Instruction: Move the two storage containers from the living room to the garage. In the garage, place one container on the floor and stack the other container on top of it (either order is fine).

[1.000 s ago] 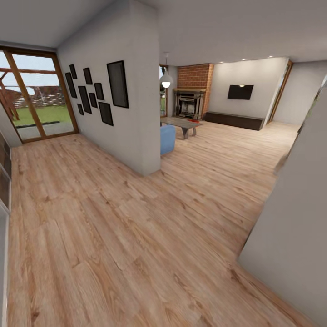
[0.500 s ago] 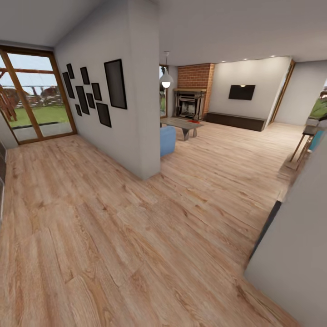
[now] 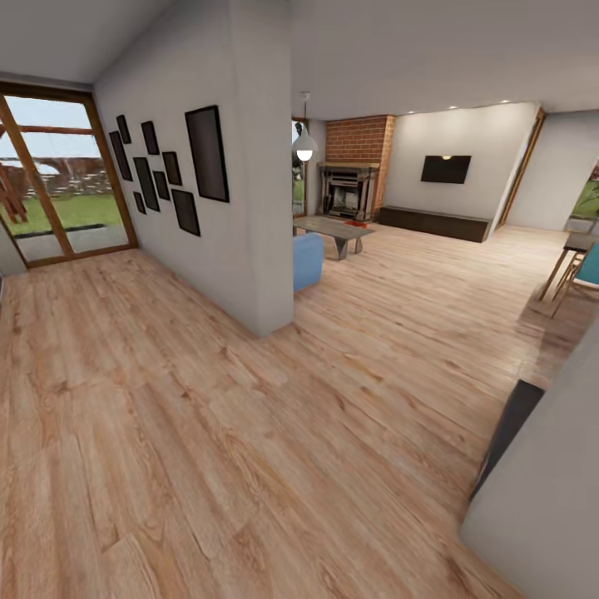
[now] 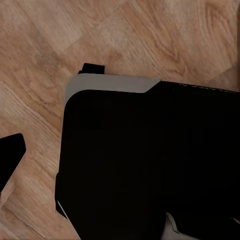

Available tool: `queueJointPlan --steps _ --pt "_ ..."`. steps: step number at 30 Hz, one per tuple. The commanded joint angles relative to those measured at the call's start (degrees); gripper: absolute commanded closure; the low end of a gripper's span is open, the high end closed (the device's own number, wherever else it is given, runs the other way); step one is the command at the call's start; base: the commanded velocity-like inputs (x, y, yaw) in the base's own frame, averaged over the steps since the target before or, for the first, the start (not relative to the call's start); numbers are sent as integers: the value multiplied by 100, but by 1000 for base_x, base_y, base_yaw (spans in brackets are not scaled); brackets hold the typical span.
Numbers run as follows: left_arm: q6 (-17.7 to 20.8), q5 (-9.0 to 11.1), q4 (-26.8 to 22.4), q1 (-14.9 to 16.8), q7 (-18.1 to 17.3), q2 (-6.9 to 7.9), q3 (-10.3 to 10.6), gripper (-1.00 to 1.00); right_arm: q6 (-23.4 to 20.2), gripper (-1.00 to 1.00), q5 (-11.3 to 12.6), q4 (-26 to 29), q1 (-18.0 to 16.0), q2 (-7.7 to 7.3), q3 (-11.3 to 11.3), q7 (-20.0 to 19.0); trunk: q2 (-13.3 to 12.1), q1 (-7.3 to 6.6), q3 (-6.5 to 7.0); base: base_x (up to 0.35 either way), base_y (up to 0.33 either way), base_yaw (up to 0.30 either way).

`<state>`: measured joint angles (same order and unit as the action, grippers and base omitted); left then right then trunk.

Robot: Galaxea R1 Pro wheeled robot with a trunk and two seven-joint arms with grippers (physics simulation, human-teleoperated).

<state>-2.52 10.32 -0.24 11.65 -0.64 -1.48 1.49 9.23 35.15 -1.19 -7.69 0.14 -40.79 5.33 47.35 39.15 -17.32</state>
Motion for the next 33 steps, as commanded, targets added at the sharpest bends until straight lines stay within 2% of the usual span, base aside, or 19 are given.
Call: queueJointPlan --steps 1,19,33 --pt "-20 47 7 4 -7 -1 18 -100 24 -100 36 -13 -5 3 -43 3 4 4 -7 322 0 0" --pt "-20 48 7 4 -7 1 18 -100 26 -100 36 -13 -5 12 -43 3 4 4 -7 322 0 -8" --pt "-27 49 7 4 -6 5 18 -100 26 -100 36 -13 -5 12 -43 3 4 4 -7 322 0 -223"
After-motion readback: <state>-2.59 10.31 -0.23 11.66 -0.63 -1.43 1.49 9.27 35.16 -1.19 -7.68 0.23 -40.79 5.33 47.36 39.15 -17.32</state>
